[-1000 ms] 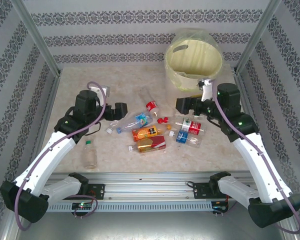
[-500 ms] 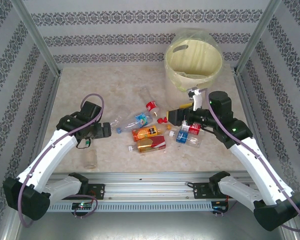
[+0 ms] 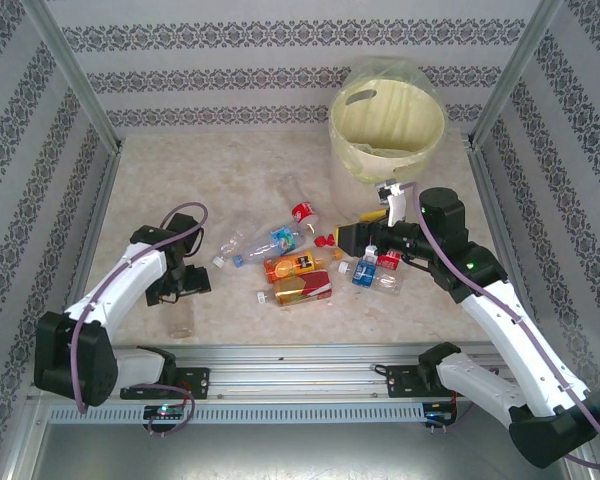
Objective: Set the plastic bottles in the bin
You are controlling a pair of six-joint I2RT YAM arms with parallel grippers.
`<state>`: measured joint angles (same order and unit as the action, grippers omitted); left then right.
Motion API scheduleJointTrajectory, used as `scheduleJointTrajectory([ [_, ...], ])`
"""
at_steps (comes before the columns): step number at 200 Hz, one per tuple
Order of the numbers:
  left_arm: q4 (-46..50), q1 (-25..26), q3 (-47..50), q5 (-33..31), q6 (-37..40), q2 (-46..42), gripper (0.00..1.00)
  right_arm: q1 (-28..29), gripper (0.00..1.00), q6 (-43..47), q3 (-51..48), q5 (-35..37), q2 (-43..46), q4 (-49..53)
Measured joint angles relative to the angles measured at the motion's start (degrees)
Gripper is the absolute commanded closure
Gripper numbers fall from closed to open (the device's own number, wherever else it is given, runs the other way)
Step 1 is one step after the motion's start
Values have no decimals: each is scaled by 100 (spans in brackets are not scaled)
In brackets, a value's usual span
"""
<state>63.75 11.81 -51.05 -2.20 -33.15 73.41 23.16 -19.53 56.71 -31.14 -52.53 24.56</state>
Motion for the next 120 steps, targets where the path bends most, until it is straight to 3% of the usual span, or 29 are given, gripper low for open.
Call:
scheduleJointTrajectory([
  [87,44,-31,2,264,33,951,8,-2,2,52,-94,20,103,50],
  [120,48,-31,7,417,74,1198,14,-2,2,63,-107,20,212,48],
])
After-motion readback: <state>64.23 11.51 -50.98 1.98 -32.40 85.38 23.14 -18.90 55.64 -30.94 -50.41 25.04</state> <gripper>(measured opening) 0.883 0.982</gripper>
